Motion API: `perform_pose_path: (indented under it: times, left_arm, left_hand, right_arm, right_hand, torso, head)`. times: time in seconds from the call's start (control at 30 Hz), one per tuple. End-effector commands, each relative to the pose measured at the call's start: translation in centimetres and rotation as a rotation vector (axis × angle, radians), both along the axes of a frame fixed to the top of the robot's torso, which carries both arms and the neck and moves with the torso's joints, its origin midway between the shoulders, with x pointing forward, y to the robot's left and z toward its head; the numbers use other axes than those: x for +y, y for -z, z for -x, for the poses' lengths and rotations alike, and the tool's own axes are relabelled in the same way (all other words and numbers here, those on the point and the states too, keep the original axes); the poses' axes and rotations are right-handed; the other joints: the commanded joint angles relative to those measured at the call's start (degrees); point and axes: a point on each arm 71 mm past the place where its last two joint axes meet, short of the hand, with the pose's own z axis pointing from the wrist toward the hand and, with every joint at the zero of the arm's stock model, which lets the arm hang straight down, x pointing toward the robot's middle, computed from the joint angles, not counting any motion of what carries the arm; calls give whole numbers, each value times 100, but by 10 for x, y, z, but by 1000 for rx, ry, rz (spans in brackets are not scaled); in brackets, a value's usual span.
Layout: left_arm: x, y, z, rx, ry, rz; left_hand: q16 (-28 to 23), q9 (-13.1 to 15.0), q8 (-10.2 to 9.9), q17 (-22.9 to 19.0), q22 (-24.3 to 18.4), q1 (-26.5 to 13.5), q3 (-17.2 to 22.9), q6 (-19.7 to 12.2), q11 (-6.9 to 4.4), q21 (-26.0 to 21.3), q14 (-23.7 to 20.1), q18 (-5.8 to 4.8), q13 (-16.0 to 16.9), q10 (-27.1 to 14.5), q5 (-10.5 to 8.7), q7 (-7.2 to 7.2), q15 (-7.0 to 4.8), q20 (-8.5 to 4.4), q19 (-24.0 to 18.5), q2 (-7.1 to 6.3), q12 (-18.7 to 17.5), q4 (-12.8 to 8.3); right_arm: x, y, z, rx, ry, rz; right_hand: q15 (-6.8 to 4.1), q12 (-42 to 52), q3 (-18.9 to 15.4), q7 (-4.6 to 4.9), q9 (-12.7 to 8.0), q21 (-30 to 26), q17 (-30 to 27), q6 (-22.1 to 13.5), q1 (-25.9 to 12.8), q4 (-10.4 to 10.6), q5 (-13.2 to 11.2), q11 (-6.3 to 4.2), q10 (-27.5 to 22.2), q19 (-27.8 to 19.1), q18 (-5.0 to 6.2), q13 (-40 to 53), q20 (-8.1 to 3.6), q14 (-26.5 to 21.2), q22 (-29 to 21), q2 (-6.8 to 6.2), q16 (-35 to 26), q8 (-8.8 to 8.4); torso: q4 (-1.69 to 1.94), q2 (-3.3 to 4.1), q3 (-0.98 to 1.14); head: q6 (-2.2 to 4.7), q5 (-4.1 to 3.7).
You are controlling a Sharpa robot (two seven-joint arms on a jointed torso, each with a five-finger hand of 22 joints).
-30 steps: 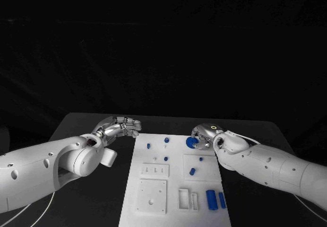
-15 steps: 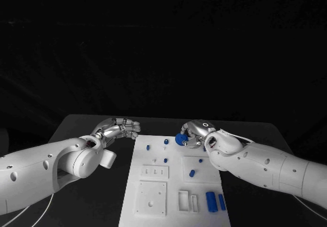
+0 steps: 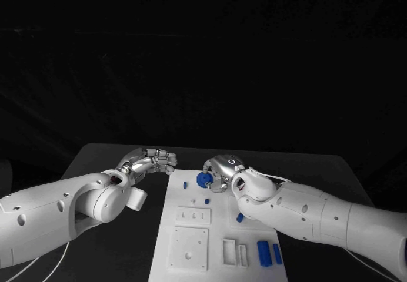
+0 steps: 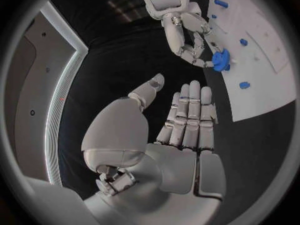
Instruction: Assemble the parts on the task board
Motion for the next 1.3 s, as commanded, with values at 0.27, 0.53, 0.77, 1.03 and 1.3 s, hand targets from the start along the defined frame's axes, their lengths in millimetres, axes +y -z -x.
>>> perform_pose_path:
  times: [0.27,0.53,0.77,1.03,1.3]
  left_arm:
    - [-4,-2,0,-9,17,6]
    - [-2,-2,0,-9,14,5]
    - [-4,-2,0,-9,17,6]
    - [-4,-2,-1,-8,17,5]
    - [-3,-1,-1,-7,17,5]
  left_hand:
    - [20,-10,-24,-6,121,-64,8,21,2,38,-54,61,-7,-37,-18,-2,-2,12,-44,3,-30,-34]
    - [21,-11,-25,-7,121,-64,10,20,3,39,-55,61,-8,-38,-18,-2,-1,12,-45,2,-31,-36]
    - [22,-12,-25,-7,121,-66,10,19,3,40,-55,61,-9,-38,-18,-1,-1,13,-45,1,-32,-37]
    - [22,-13,-26,-8,120,-67,11,19,3,41,-55,61,-9,-38,-19,-1,-1,13,-45,2,-33,-37]
    - [23,-14,-26,-8,120,-69,11,18,4,42,-56,61,-10,-38,-19,-1,-1,13,-46,1,-34,-37]
  right_arm:
    - [10,15,2,9,12,99]
    - [7,16,1,10,31,112]
    - [12,19,1,11,34,118]
    - [13,22,-1,9,43,107]
    - [10,22,-2,10,58,106]
  right_hand:
    - [-43,-63,18,176,116,14,13,191,9,71,-58,15,-55,25,575,-31,-24,9,100,-41,-29,0]
    - [-42,-74,22,178,116,13,14,185,11,79,-70,17,-67,24,575,-37,-25,9,99,-53,-33,-5]
    - [-40,-112,28,181,115,9,15,173,12,90,-86,20,-113,20,575,-68,-25,7,97,-73,-42,-14]
    - [-7,-227,64,220,86,-8,17,49,29,136,-175,56,-242,5,575,-158,-21,7,89,-156,-72,-95]
    - [146,-589,-41,392,-40,-37,20,-509,8,120,-279,218,-686,-22,575,-460,-26,-2,80,-299,-106,-399]
  torso:
    - [4,18,4]
    - [-10,14,5]
    - [-1,15,12]
    - [0,16,9]
    - [-10,12,3]
  head:
    - [-34,20]
    - [-51,40]
    - [-42,35]
    - [-50,42]
    - [-50,49]
